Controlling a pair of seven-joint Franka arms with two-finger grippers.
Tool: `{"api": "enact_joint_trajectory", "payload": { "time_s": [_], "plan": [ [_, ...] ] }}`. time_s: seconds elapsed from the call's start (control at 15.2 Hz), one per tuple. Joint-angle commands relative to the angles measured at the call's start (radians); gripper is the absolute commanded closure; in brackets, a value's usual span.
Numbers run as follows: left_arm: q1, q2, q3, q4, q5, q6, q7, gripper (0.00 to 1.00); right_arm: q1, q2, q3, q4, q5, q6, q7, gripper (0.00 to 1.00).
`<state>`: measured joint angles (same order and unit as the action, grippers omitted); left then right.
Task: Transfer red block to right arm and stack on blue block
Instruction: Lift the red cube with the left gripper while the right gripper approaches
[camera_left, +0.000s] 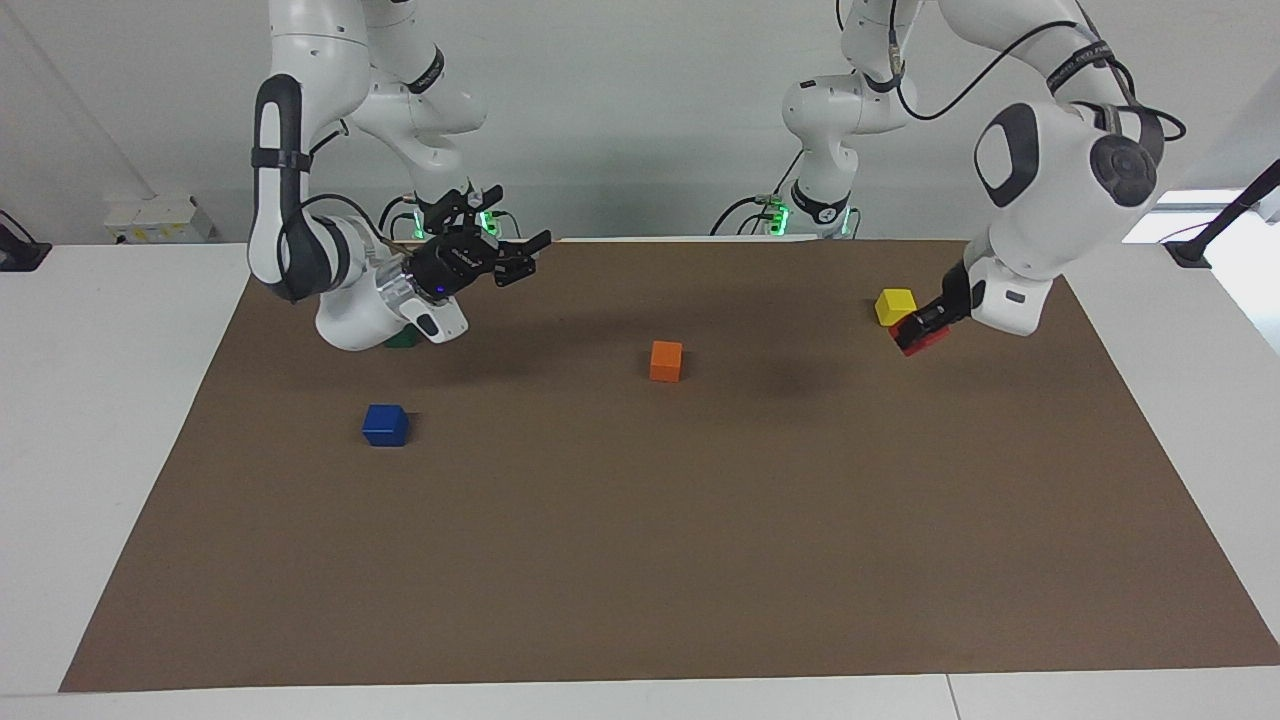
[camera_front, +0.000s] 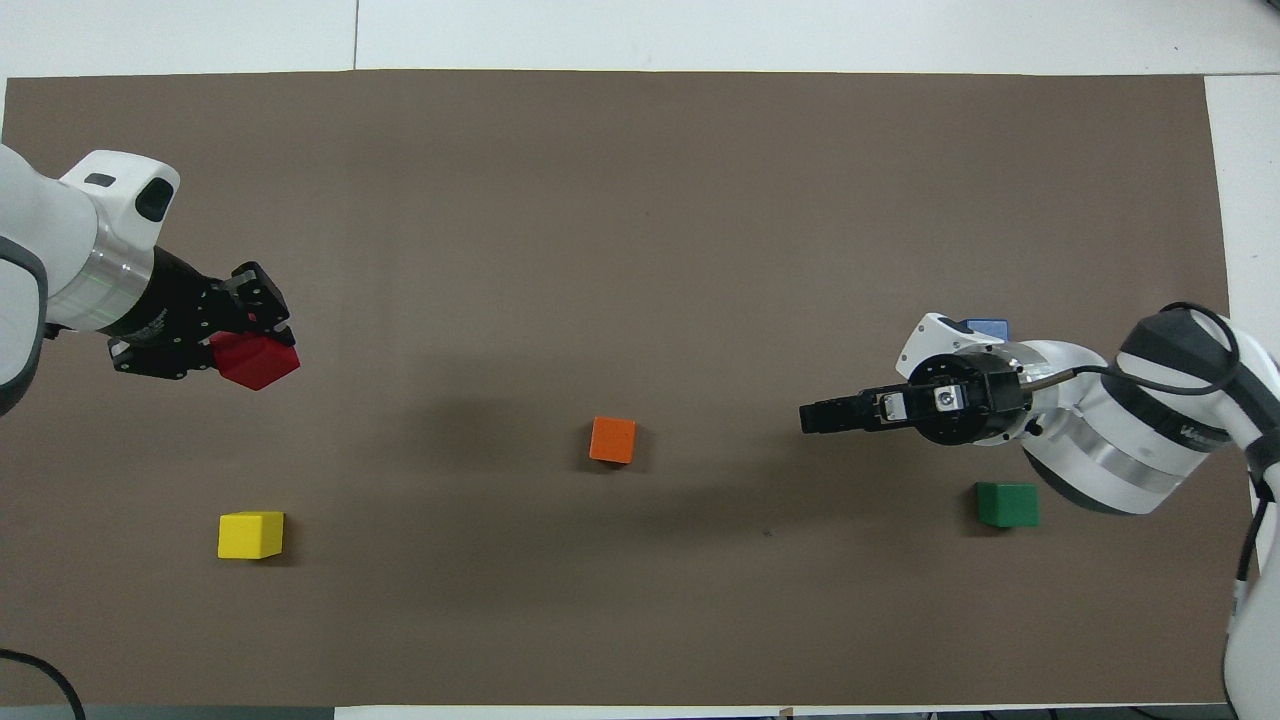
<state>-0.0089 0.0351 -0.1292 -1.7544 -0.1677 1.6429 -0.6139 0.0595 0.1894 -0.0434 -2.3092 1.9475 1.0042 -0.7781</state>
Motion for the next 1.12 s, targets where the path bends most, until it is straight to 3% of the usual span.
{"api": "enact_joint_trajectory", "payload": {
  "time_s": [0.0,0.13,0.39,0.59,0.85,1.05],
  "plan": [
    [-0.023,-0.076,-0.004,-0.008,-0.132,-0.047,-0.237,1.0,0.077,0.034,0.005,-0.018,0.126,-0.036,-0.03,0.0],
    [-0.025,-0.121,-0.024,-0.01,-0.248,-0.051,-0.393,1.0,0.158,0.068,0.005,-0.019,0.227,-0.061,-0.023,0.0],
    [-0.043,-0.144,-0.115,-0.022,-0.263,-0.04,-0.73,1.0,0.218,0.076,0.005,-0.041,0.323,-0.047,0.1,0.0],
    [-0.071,-0.147,-0.129,-0.027,-0.276,-0.006,-0.961,1.0,0.302,0.094,0.005,-0.042,0.424,-0.022,0.106,0.0],
    [-0.071,-0.149,-0.129,-0.028,-0.36,0.037,-1.171,1.0,0.368,0.16,0.005,-0.027,0.528,-0.044,0.095,0.0],
    [-0.103,-0.178,-0.133,-0.028,-0.366,0.061,-1.216,1.0,0.416,0.223,0.005,0.0,0.568,-0.079,0.059,0.0]
  ]
}}
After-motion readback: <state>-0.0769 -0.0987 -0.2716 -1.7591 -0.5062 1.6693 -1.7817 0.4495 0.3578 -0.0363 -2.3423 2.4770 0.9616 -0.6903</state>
